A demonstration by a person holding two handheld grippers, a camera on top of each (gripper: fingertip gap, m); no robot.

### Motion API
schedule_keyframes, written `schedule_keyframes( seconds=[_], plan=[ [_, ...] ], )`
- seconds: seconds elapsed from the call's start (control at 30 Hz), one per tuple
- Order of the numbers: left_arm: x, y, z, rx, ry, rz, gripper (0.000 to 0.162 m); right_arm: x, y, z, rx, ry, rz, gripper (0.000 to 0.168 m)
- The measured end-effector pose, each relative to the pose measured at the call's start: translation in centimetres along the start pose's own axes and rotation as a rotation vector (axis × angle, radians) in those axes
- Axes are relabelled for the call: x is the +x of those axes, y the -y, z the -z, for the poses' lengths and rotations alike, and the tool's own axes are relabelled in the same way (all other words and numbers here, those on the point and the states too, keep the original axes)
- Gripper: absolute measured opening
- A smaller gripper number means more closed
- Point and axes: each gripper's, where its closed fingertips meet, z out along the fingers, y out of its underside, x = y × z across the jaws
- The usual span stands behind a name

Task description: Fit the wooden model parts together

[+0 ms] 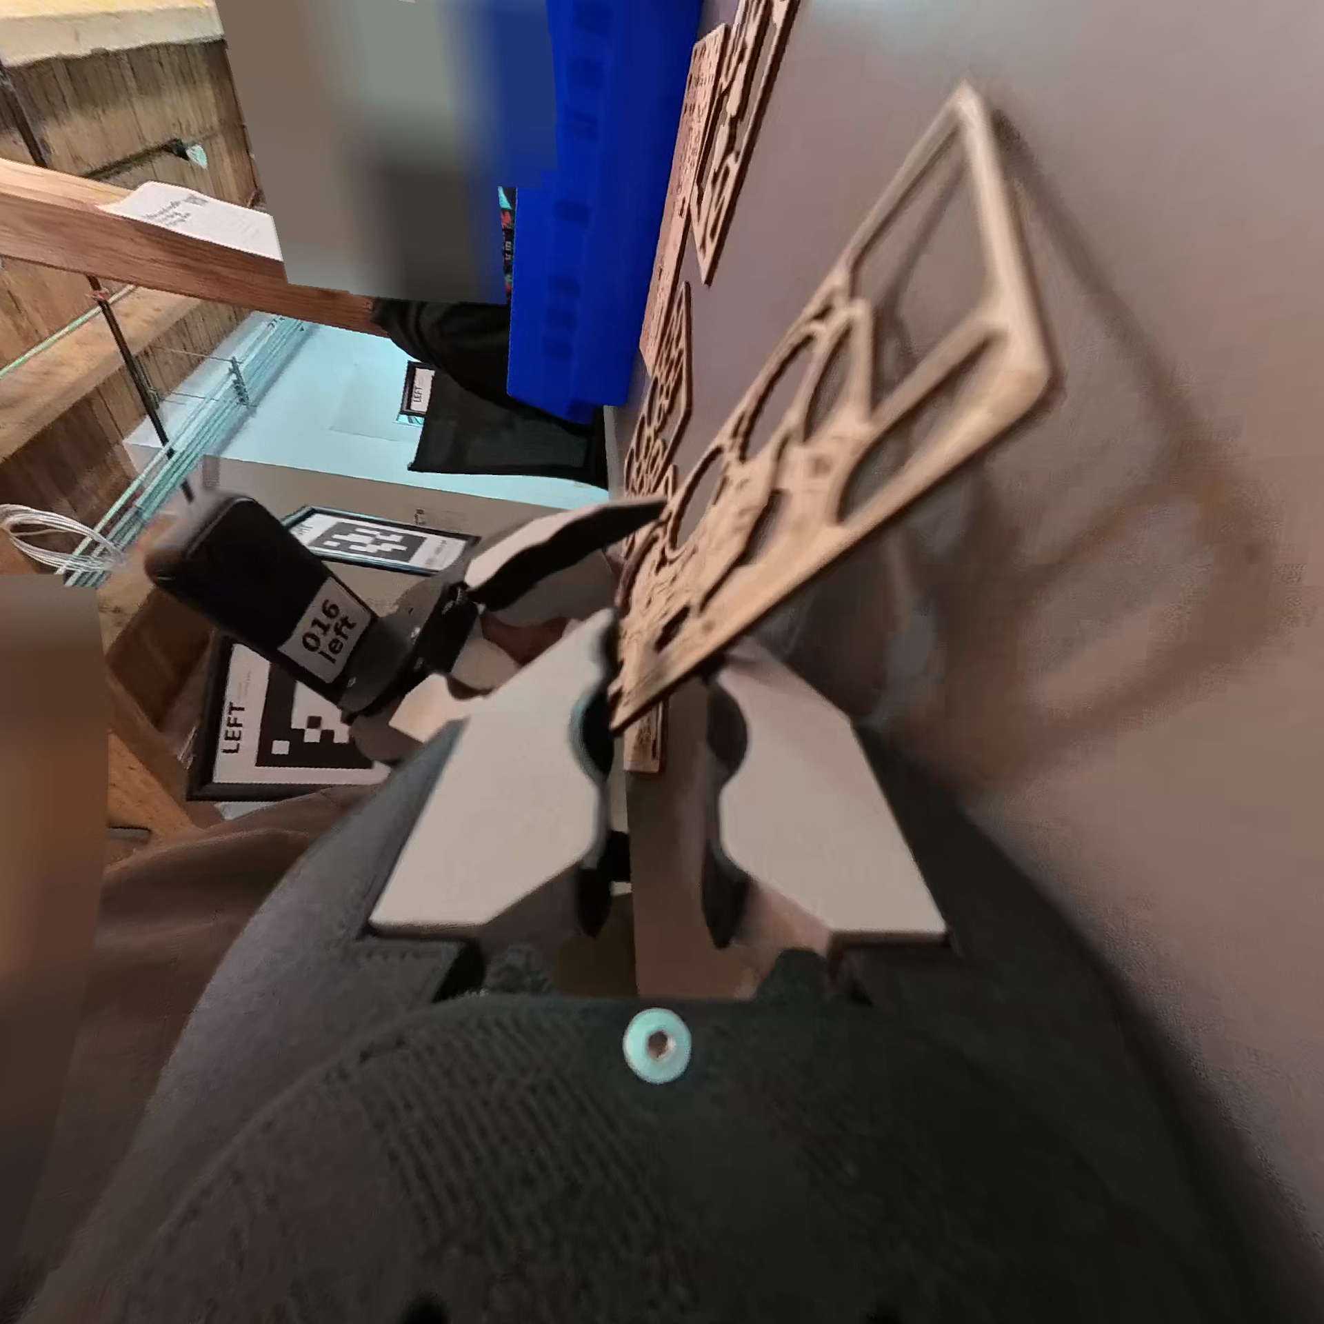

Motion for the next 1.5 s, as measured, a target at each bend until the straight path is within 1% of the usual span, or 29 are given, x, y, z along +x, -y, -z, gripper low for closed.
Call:
schedule_keyframes(
  seconds=[0.03,0.13,0.2,0.27,0.33,0.4,0.43,0.47,0.5,0.53,0.6,0.67,0.73,0.77,0.8,0.83,0.87,0.93,0.97,1.0,1.03,1.1,1.17,1.2,1.23,1.3,1.4,1.47,1.5],
  plan=[
    [0.1,-0.2,0.1,0.010,-0.006,0.010,0.088,-0.2,0.1,0.0,0.003,0.001,0.024,0.005],
    [0.3,0.0,1.0,0.067,-0.069,0.046,0.086,-1.7,0.5,0.8,0.023,0.048,0.080,0.002],
    [0.6,0.8,1.9,0.125,-0.155,0.099,0.082,-3.0,0.3,1.8,0.023,0.088,0.124,0.001],
    [0.7,1.3,2.5,0.158,-0.254,0.182,0.076,-4.2,-0.6,2.9,-0.013,0.117,0.176,0.001],
    [2.2,1.7,3.3,0.168,-0.442,0.291,0.062,-4.8,-2.1,3.9,-0.089,0.108,0.246,0.001],
    [4.6,2.2,4.7,0.166,-0.710,0.393,0.043,-4.9,-3.9,4.8,-0.196,0.075,0.309,0.001],
    [5.4,2.4,5.1,0.154,-0.818,0.461,0.044,-5.2,-4.8,5.2,-0.249,0.079,0.327,0.001],
    [5.8,2.5,5.3,0.140,-0.887,0.523,0.044,-5.4,-5.4,5.6,-0.295,0.086,0.340,0.001],
    [6.4,2.5,5.4,0.127,-0.945,0.546,0.042,-5.5,-6.0,6.0,-0.338,0.092,0.356,0.002],
    [7.0,2.3,5.2,0.105,-0.976,0.542,0.044,-5.6,-6.6,6.3,-0.390,0.101,0.373,0.001],
    [8.3,1.6,4.4,0.044,-0.966,0.468,0.047,-5.4,-7.7,7.0,-0.493,0.101,0.405,0.001],
    [9.2,1.0,3.4,-0.009,-0.913,0.338,0.050,-5.0,-8.4,7.5,-0.572,0.078,0.444,0.001],
    [9.6,1.1,2.6,-0.030,-0.853,0.233,0.054,-5.2,-8.6,8.0,-0.613,0.084,0.462,0.001],
    [10.0,1.3,2.4,-0.036,-0.851,0.196,0.053,-5.4,-8.5,8.2,-0.621,0.087,0.471,0.001],
    [10.6,1.5,2.3,-0.046,-0.858,0.170,0.047,-5.5,-8.4,8.3,-0.615,0.082,0.483,0.001],
    [11.1,1.7,2.1,-0.056,-0.862,0.152,0.032,-5.6,-8.0,8.4,-0.593,0.067,0.492,0.001],
    [11.7,2.0,2.0,-0.055,-0.868,0.138,0.024,-5.5,-7.4,8.5,-0.552,0.042,0.497,0.002],
    [12.4,3.2,1.9,0.013,-0.867,0.135,0.009,-5.7,-5.2,8.9,-0.418,-0.002,0.490,0.004],
    [12.4,3.9,1.6,0.059,-0.846,0.148,0.001,-6.2,-4.0,9.3,-0.333,0.005,0.482,0.011],
    [12.3,4.7,1.5,0.105,-0.833,0.169,0.002,-6.9,-2.6,9.9,-0.234,0.014,0.473,0.017],
    [12.1,5.6,1.5,0.167,-0.825,0.204,0.001,-7.5,-1.2,10.6,-0.131,0.026,0.472,0.019],
    [10.8,8.3,1.5,0.348,-0.786,0.334,0.002,-8.6,1.5,12.6,0.100,0.039,0.496,0.031],
    [9.5,10.7,2.0,0.510,-0.807,0.521,0.001,-9.1,3.3,15.0,0.321,0.039,0.506,0.028],
    [9.1,11.3,2.0,0.568,-0.819,0.594,0.001,-9.2,3.6,15.9,0.399,0.042,0.501,0.029],
    [9.1,11.6,1.7,0.591,-0.831,0.644,0.002,-8.9,3.4,16.5,0.450,0.037,0.488,0.030],
    [10.0,11.9,1.2,0.601,-0.874,0.684,0.002,-8.1,2.2,16.4,0.504,0.045,0.448,0.033],
    [11.1,12.2,0.2,0.621,-0.873,0.715,0.003,-7.6,0.1,15.5,0.590,0.148,0.342,0.033],
    [12.3,12.1,-0.3,0.622,-0.875,0.676,0.003,-7.6,-0.5,15.3,0.654,0.222,0.263,0.028],
    [13.2,11.8,-0.5,0.596,-0.892,0.646,0.003,-7.7,-0.6,15.4,0.680,0.248,0.243,0.017]
  ],
)
